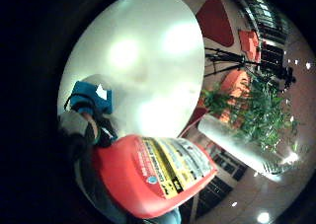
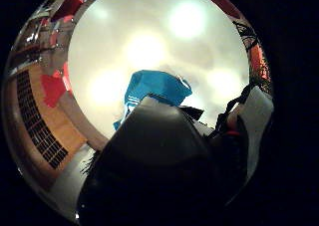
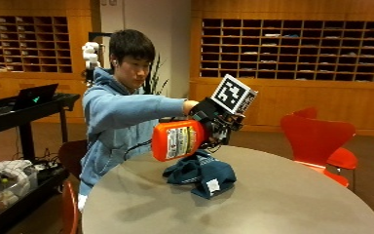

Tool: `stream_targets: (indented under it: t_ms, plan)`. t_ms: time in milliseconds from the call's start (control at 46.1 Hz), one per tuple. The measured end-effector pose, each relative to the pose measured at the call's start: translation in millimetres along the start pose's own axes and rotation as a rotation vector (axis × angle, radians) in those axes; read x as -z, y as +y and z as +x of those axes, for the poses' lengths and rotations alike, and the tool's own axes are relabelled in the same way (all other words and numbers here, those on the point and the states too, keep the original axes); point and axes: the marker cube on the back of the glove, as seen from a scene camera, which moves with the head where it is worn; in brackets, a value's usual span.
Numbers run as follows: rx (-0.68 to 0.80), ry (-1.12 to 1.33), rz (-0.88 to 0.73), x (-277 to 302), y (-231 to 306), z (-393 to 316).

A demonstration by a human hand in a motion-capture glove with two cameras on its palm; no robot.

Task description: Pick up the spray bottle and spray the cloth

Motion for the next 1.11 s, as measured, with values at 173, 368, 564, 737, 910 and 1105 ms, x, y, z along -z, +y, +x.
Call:
stream_targets:
  t_ms: [173, 368, 564, 737, 910, 1105]
  plan:
    - [0.014, -0.016, 0.029, 18.0, 16.8, -1.9]
    - [0.021, -0.013, 0.082, 45.1, 35.2, 6.2]
    - [0.021, -0.056, 0.071, 34.1, 27.8, 2.7]
    - [0.058, -0.067, 0.037, 12.2, 18.9, -3.8]
    - [0.097, -0.15, 0.086, 25.0, 27.0, -9.8]
    - [0.315, -0.454, 0.377, 92.7, 70.9, -30.3]
